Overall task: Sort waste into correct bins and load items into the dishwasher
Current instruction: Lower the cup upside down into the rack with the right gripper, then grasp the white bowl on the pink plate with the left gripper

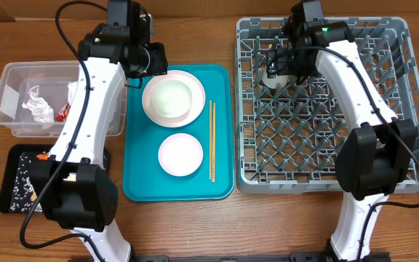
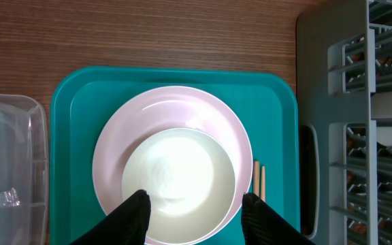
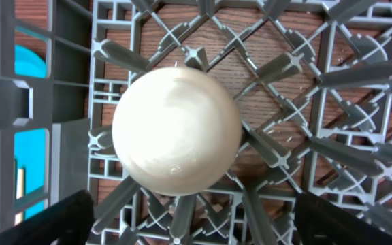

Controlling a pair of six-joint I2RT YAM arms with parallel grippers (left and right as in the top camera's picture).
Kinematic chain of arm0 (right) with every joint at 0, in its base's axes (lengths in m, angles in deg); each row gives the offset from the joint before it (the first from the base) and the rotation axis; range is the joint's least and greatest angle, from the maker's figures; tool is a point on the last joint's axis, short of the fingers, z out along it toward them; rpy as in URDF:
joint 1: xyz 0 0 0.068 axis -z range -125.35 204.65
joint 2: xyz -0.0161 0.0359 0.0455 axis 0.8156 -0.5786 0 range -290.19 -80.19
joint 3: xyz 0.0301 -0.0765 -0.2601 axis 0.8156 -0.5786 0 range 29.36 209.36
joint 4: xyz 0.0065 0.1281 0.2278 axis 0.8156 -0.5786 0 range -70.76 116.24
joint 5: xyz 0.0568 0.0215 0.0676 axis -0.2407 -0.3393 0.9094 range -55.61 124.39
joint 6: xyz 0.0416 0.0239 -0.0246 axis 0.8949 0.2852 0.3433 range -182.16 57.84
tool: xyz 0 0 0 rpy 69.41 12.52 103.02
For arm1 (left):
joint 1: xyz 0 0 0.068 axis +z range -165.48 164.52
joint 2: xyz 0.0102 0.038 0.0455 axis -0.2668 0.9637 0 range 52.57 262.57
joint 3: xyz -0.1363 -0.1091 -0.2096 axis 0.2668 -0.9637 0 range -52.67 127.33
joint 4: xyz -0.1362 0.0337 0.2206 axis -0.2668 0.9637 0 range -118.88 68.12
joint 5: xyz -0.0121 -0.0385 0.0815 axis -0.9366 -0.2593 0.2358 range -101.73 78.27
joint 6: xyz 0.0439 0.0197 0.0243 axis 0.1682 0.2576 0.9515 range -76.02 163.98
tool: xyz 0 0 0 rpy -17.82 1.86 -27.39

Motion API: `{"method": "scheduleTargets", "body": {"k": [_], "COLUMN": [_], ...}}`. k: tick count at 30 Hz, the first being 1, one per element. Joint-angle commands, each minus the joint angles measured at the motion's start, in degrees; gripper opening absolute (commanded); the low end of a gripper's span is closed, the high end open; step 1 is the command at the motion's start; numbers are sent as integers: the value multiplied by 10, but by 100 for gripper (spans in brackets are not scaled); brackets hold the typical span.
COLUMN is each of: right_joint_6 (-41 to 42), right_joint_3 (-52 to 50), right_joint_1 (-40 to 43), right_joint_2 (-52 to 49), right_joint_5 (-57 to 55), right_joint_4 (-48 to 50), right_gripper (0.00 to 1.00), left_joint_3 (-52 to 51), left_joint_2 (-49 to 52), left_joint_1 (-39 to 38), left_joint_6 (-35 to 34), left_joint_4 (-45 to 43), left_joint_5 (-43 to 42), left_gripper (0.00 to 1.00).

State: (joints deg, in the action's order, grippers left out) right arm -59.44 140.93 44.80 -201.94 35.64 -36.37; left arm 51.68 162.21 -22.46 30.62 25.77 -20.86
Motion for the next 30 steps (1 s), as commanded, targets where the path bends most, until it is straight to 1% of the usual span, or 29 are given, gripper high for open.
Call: {"method": "scheduleTargets", "body": {"k": [1,4,9,12,14,16,17,22,26,27,30], "right_joint_6": [-2,-2,-2,-2,-2,-2,-2,-2,-2,-2,-2], "right_joint_3": [-1,16,111,174,198,204,204,204,204,204,204], "right_joint_1": [-2,-1,1,-2,-2,-2,-2,-2,-2,-2,-1], "right_joint_2": [-5,-5,-2,-1,-1,-1,-1,-1,-1,-1,-1], "right_joint_5": [1,1,21,63,103,152,159,160,153,153,153], "right_joint_4": [3,-2,-59,-97,-109,-110,-110,-115,-117,-117,-123], "right_gripper": [100,100,100,100,100,100,100,100,100,100,100], "left_joint_3": [11,11,11,11,7,-8,-14,-31,-31,-31,-31], "left_joint_2": [-2,-2,-2,-2,-2,-2,0,26,66,89,127], "left_joint_1": [2,2,2,2,2,2,2,2,2,2,5], "left_joint_6": [-2,-1,1,0,-5,-26,-30,-30,-30,-30,-30], "left_joint_4": [0,0,11,34,42,37,34,37,43,49,62], "left_joint_5": [6,8,48,51,51,51,51,51,51,51,51], "left_gripper": [46,46,46,46,46,45,45,45,45,45,42]}}
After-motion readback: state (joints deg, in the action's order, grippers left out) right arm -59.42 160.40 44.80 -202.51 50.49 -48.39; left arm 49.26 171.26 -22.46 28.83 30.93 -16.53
